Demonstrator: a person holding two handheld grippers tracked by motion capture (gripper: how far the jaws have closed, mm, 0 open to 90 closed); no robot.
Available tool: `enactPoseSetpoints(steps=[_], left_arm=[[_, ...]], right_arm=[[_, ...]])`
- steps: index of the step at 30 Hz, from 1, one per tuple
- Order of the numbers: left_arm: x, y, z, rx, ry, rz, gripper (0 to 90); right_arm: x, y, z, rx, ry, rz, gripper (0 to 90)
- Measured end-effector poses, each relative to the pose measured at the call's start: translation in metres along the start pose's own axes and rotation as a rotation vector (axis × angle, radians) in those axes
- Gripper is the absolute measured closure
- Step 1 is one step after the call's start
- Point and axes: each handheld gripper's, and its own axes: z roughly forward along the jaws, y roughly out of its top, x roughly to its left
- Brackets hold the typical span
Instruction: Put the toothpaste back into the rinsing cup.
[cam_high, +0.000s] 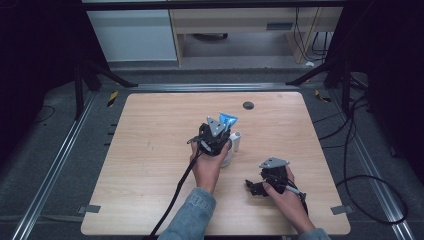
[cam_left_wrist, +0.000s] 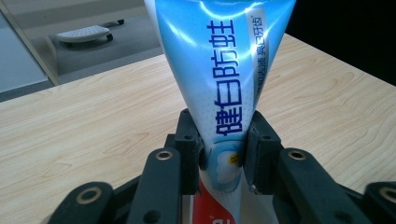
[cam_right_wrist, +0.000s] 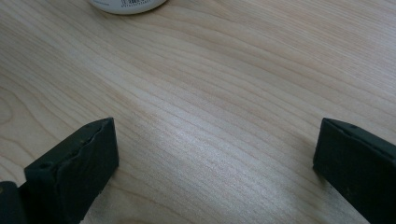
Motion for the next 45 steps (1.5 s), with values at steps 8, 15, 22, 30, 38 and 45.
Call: enactPoseSetpoints(steps=[8,15,22,30,38,45], left_arm=[[-0.0019,0.0022,0.0009,0.014,-0.003,0.009,69.2],[-0.0033,0.0039,0.0019,0.028,-0.009,0.013,67.7],[-0.0047,0.0051,0.0029,0.043,-0.011,0.025,67.1],[-0.0058,0.0054,0.0037,0.047,-0.011,0.03,64.6],[-0.0056,0.0055,0.0031,0.046,-0.004,0.031,61.2],[-0.0056,0.0055,0.0027,0.044,0.013,0.032,51.1]], right_arm=[[0.0,0.0,0.0,0.0,0.0,0.0,0.3],[-0.0001,0.0,0.0001,-0.001,0.0,-0.001,0.3],[0.0,0.0,0.0,0.0,0.0,0.001,0.3],[-0.0001,0.0,0.0001,0.0,-0.002,-0.002,0.3],[-0.0001,0.0,0.0001,0.0,-0.002,-0.002,0.3],[-0.0001,-0.0001,0.0001,0.0,-0.002,-0.002,0.3]])
